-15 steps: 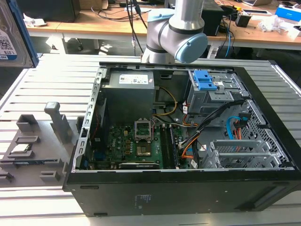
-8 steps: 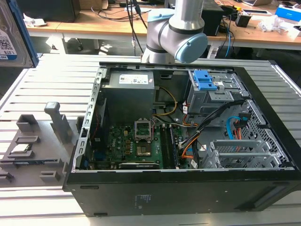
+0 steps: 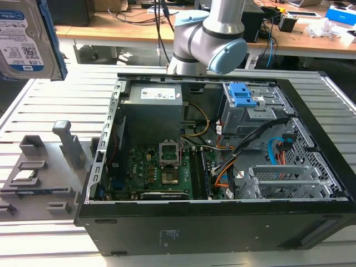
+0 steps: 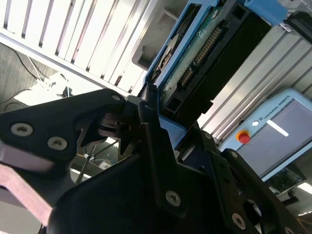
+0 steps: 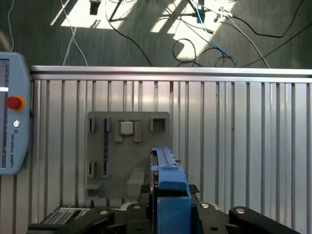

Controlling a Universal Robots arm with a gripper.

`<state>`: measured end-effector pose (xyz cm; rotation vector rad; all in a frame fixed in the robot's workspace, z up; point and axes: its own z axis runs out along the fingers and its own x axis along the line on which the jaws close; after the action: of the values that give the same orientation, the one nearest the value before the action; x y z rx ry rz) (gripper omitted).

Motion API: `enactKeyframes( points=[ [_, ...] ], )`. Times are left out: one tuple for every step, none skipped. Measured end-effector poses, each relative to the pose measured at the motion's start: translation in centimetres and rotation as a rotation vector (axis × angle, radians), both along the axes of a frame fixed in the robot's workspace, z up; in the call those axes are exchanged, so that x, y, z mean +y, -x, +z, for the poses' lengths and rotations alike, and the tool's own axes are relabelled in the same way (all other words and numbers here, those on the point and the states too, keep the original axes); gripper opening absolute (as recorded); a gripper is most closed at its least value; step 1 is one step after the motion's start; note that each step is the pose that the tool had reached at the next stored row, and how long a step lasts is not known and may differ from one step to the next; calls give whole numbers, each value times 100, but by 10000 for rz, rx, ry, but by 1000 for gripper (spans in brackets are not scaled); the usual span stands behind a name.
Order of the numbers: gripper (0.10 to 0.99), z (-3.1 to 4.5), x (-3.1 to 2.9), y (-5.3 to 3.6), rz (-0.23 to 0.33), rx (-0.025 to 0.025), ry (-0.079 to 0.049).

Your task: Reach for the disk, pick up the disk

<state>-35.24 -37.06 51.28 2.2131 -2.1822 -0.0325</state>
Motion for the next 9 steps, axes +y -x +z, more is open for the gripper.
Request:
enactKeyframes(
  points=[
    [369, -1, 0, -39, 0, -2, -1],
    [369, -1, 1, -68, 0, -1, -1],
    [369, -1, 1, -95, -1, -2, -1],
    [369, 0, 1, -148, -1, -1, -1],
    [369, -1, 2, -206, -1, -1, 0],
    [369, -1, 3, -263, 0, -1, -1],
    [369, -1, 3, -305, 0, -1, -1],
    [369, 0, 3, -334, 0, 0, 0],
    [369, 0, 4, -366, -1, 0, 0]
  ],
)
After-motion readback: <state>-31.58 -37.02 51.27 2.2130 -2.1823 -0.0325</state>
